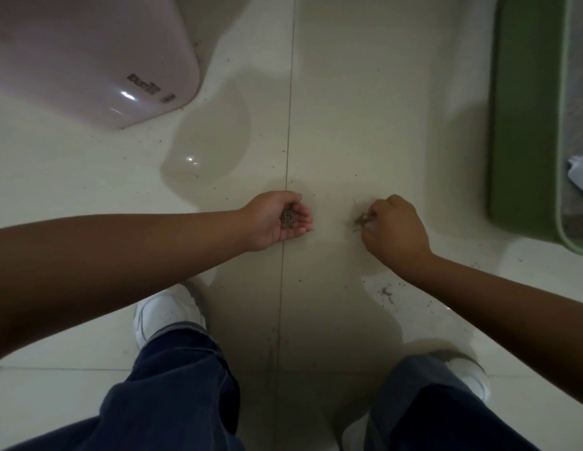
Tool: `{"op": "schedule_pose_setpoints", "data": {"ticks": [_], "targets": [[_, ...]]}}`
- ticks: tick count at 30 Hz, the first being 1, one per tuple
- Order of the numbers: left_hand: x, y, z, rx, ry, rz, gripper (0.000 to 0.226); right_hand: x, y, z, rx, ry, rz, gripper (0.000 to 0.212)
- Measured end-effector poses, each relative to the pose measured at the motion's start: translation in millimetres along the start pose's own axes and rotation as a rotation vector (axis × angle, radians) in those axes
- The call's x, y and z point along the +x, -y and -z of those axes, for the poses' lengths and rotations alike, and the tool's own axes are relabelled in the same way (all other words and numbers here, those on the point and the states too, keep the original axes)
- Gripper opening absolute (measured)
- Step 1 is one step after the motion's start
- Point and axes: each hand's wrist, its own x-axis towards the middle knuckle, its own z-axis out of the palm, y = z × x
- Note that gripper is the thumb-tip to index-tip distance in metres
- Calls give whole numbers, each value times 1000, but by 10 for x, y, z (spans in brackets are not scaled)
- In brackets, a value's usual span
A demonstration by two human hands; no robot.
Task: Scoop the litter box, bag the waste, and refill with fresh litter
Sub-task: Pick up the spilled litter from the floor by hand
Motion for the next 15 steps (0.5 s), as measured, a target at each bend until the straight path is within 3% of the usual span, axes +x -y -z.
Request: {"op": "schedule_pose_setpoints", "data": {"ticks": [7,15], "targets": [[10,0,16,7,0,3,41,1,86,-51,72,86,-13,36],[12,-4,19,4,6,-3,41,24,-52,38,34,-5,-56,28]]}}
